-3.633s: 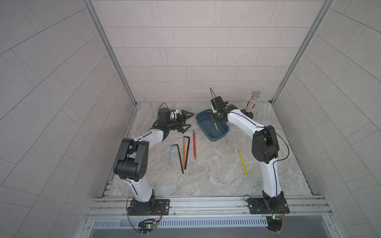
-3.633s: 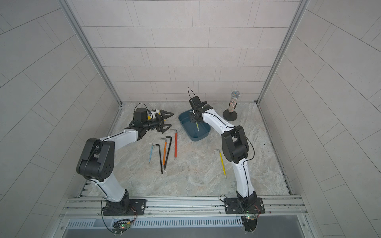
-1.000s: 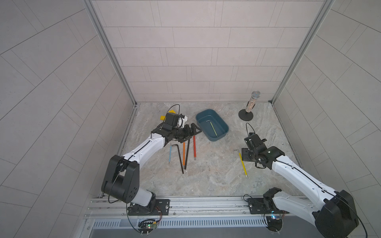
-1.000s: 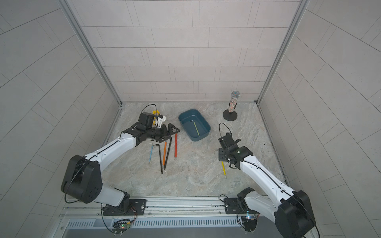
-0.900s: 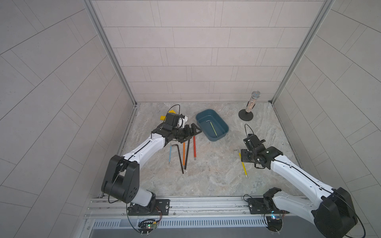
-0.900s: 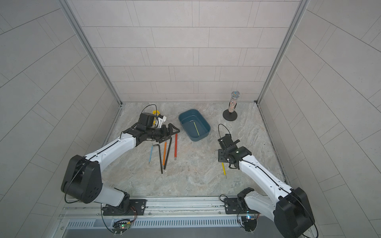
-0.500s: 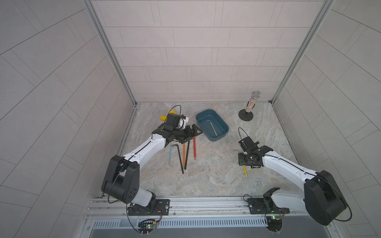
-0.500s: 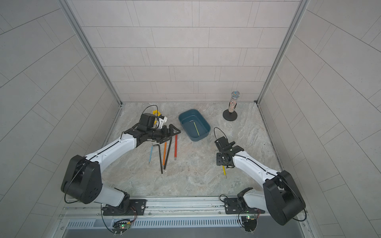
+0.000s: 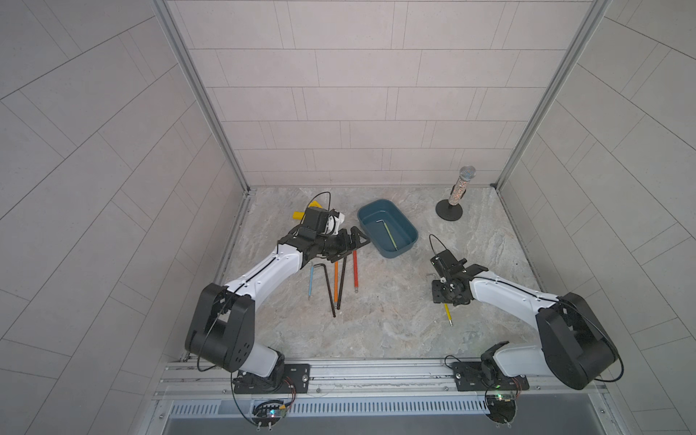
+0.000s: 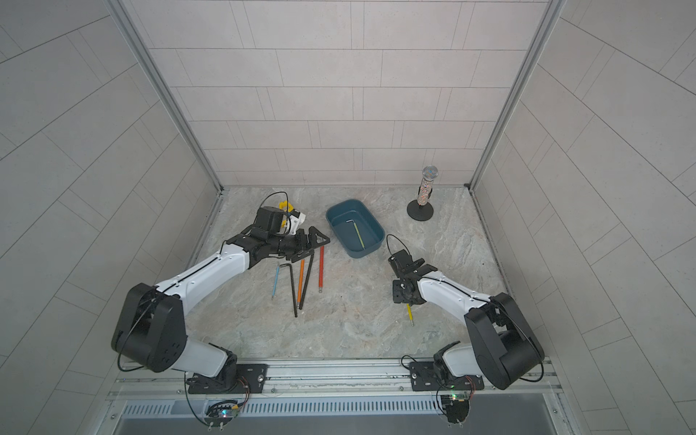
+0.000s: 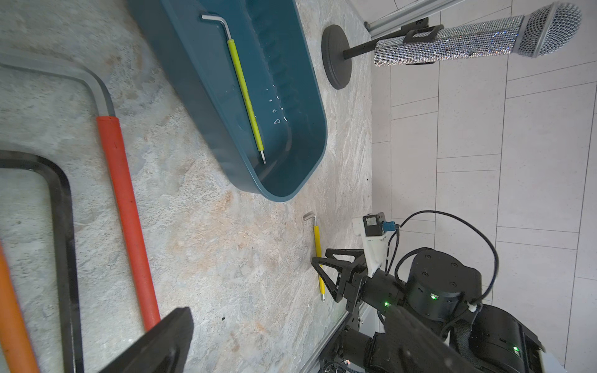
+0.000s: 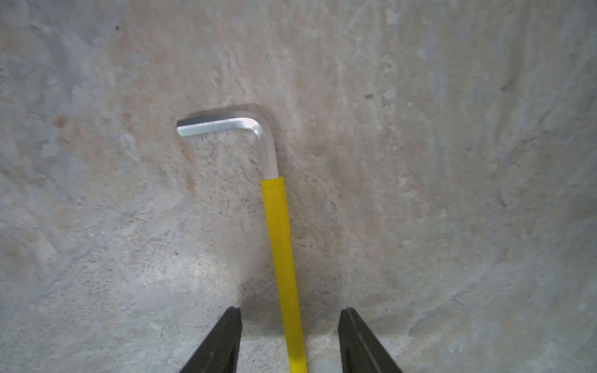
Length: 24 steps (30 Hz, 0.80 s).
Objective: Put the hex key on the desktop into the storage box
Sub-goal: Pick up the Allen key from the center of the board.
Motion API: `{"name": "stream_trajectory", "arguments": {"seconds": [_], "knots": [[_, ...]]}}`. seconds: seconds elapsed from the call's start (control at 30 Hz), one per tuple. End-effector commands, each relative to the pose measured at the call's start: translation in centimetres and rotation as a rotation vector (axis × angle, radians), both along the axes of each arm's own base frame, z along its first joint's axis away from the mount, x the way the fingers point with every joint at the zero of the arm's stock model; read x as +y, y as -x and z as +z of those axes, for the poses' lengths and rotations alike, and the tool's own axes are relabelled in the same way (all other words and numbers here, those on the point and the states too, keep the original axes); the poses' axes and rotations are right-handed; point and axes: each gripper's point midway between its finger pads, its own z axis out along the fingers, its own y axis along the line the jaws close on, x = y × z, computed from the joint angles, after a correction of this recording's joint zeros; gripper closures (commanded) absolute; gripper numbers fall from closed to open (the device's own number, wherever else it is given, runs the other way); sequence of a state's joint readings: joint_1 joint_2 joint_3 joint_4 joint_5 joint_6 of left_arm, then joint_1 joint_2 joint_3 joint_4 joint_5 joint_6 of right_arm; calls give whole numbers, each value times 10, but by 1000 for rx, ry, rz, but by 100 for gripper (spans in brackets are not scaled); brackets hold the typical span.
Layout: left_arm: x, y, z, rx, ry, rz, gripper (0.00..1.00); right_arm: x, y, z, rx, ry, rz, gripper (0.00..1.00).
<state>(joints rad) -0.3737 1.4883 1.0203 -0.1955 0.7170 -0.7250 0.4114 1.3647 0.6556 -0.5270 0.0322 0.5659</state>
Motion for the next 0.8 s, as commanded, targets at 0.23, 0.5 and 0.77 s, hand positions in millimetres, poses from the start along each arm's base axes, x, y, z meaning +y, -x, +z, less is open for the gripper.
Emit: {"name": "stream_trajectory", "arguments": {"seconds": [0.23, 0.5, 0.77], "knots": [[-2, 4, 6, -8, 20, 3, 0, -7, 5, -11, 65, 41, -59, 48], [-2, 4, 6, -6, 26, 4, 0, 2, 2, -12, 62, -7, -65, 56], [-3, 4, 6, -6, 39, 7, 0, 14, -2, -10, 51, -65, -57, 58]]}}
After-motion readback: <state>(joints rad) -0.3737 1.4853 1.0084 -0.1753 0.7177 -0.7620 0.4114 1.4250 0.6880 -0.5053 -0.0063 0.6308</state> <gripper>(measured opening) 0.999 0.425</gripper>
